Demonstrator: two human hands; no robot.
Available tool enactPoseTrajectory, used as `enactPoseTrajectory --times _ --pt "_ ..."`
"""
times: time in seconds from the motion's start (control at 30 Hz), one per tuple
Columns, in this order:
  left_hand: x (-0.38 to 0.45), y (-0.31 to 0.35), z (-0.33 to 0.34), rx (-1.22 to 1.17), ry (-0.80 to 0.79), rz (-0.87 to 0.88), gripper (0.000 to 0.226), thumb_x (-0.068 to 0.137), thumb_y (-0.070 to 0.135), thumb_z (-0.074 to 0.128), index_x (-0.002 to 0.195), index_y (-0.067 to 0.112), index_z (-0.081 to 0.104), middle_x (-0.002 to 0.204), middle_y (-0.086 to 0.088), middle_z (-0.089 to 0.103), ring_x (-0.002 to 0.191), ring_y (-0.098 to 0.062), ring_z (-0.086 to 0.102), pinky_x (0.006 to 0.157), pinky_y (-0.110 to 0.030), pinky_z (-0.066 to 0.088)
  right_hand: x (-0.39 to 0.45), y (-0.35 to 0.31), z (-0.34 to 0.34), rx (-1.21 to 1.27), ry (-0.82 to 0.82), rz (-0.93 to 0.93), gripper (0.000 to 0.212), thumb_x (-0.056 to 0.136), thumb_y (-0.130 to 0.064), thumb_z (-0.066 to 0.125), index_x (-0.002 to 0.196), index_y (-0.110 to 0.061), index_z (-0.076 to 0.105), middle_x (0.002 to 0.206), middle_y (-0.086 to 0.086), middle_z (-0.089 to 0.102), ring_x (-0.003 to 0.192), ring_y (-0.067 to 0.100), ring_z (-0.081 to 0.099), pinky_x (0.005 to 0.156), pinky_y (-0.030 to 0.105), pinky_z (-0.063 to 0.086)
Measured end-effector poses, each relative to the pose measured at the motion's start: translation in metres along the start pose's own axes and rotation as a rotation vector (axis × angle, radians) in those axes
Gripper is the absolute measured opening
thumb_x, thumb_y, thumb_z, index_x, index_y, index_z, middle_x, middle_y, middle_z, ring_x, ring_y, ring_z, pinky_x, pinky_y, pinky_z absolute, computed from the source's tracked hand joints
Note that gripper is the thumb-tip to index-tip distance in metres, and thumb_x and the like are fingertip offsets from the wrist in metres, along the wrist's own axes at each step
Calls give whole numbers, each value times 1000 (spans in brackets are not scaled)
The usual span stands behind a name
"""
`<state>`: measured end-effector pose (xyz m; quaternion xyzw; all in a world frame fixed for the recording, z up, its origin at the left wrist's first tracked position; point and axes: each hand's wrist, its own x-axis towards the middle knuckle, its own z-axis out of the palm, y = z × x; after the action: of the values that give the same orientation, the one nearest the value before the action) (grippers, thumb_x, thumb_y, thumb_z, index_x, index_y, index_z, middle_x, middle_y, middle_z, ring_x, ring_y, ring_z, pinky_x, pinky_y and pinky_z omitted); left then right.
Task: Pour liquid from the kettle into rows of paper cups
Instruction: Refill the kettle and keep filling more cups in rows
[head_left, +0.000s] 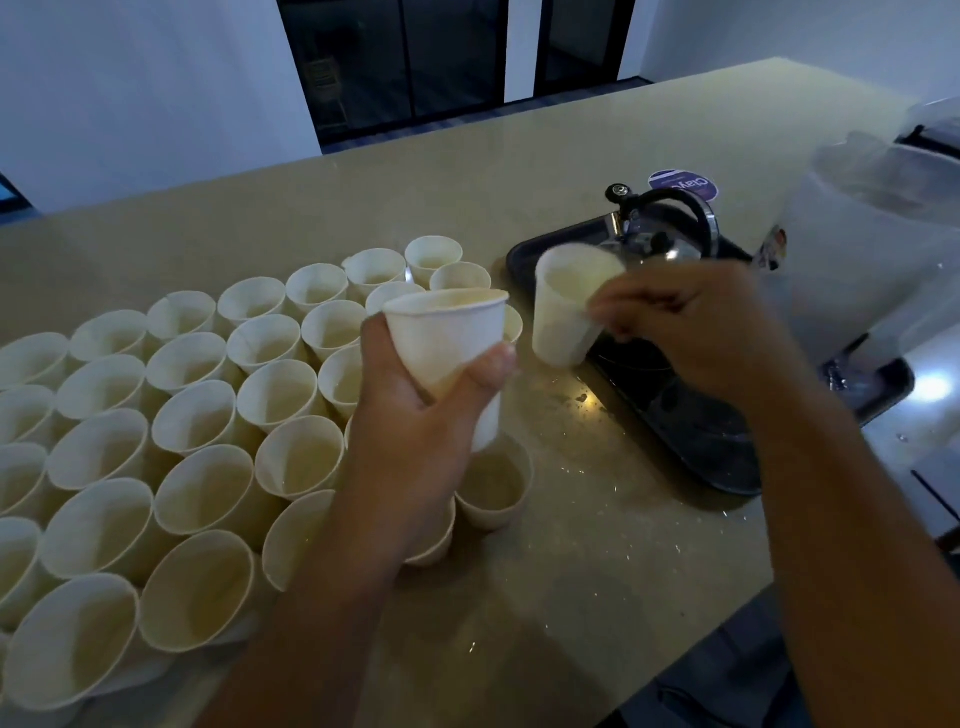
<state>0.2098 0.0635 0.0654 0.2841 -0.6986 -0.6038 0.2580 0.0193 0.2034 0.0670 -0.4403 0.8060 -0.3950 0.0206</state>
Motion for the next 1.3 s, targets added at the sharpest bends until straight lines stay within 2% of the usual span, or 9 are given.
enactPoseTrajectory --times 0.1,0.33,0.5,0.73,0.87,0.97,1.03,1.13,1.3 --pt "4 -5 -6 26 41 23 77 72 53 75 137 38 36 120 17 56 102 -6 61 63 -16 54 -10 16 23 -30 -204 93 21 89 -29 67 89 -50 64 93 -21 69 90 -3 65 76 9 50" --pt "7 -12 -11 88 79 64 84 75 33 83 139 42 30 133 15 49 113 -11 56 66 -8 53 -10 29 55 73 -395 137 22 87 -21 74 86 -42 69 91 -17 71 87 1 67 76 5 48" --pt "7 -13 -10 93 78 102 84 74 35 83 139 43 30 130 17 48 110 -7 56 70 -2 50 -2 33 58 43 -415 129 21 88 -25 73 89 -45 68 93 -24 67 94 -11 61 77 1 44" --pt "2 -11 -2 42 17 104 72 73 44 79 127 51 31 113 33 48 104 13 52 65 -1 47 -6 23 44 27 -269 149 29 83 -45 66 111 -47 59 100 -25 62 89 -5 62 73 13 50" --pt "-5 -10 13 170 -66 154 79 66 54 81 132 48 37 122 27 49 108 4 53 75 -21 56 -13 -6 17 379 -58 179 33 90 -49 50 102 -26 70 71 -4 68 57 10 60 50 17 46" --pt "-8 -13 30 316 -137 196 86 68 50 85 138 46 36 131 23 48 116 -3 49 91 -32 53 -17 -21 -4 442 -141 176 34 89 -44 56 97 -18 75 65 14 65 50 22 54 44 23 43" --pt "-11 -15 40 370 -190 195 88 69 49 85 139 48 33 130 27 46 117 0 46 95 -30 49 -21 -22 -12 345 -202 191 14 91 -31 62 94 -27 76 65 12 67 48 18 56 45 21 46" --pt "-14 -18 45 409 -298 122 90 73 52 82 147 46 30 137 24 45 117 3 44 94 -24 44 -24 -9 -16 111 -262 211 16 92 -29 64 89 -44 69 69 -2 72 51 17 62 51 19 50" --pt "-9 -16 40 540 -301 126 56 86 55 66 138 38 53 131 17 55 115 -5 52 100 -41 48 -25 15 -3 -13 -398 349 12 93 -33 66 93 -44 71 69 -10 72 55 11 64 52 13 50"
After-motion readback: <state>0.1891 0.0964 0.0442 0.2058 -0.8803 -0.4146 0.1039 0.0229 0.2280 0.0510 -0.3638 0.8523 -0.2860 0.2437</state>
